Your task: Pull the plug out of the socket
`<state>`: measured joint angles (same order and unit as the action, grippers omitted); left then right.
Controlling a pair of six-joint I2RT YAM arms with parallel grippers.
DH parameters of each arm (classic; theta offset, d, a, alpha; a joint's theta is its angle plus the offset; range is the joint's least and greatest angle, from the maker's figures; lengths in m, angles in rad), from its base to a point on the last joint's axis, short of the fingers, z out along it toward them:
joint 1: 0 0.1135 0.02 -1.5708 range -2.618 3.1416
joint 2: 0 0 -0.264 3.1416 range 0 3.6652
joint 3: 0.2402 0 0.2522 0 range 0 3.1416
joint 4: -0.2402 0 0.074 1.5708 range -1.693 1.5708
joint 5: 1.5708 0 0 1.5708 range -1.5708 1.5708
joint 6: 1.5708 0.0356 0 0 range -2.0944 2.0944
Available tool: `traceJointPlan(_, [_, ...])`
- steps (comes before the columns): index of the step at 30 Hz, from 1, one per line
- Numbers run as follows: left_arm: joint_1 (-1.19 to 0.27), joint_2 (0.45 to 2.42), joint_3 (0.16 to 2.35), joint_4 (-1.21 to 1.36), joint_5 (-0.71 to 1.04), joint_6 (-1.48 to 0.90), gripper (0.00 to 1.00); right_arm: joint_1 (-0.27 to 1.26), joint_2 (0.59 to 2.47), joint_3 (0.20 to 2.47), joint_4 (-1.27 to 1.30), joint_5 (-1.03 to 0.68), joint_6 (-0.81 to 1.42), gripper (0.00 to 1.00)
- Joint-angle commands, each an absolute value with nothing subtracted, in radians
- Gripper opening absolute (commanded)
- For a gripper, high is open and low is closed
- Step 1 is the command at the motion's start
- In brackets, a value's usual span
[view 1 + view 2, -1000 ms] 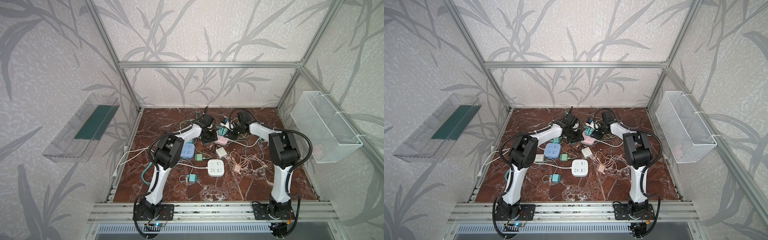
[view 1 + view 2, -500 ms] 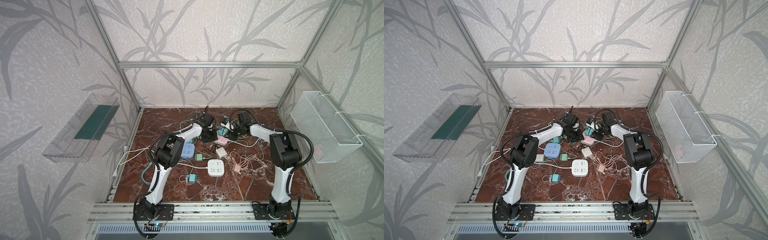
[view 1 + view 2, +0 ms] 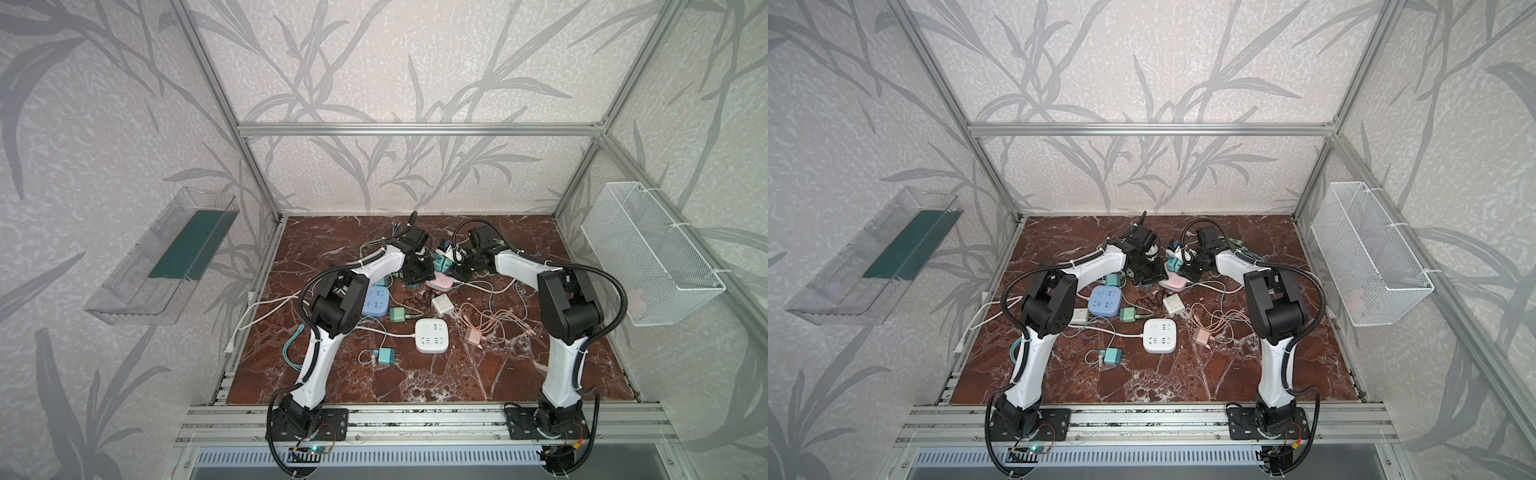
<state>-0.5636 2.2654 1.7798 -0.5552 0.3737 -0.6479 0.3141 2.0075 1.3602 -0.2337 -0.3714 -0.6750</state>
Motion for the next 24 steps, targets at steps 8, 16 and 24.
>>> traceJointPlan(8, [-0.568,2.330,1.772,-0.628,0.333,-0.643,0.42,0.330,1.945,1.351,-0.191,-0.341,-0.636,0.23])
traceJointPlan(16, [-0.574,2.338,1.765,-0.630,0.330,-0.641,0.42,0.304,1.972,1.423,-0.246,-0.367,-0.559,0.23])
traceJointPlan(24, [-0.576,2.345,1.764,-0.629,0.330,-0.640,0.42,0.279,1.976,1.457,-0.286,-0.397,-0.518,0.24])
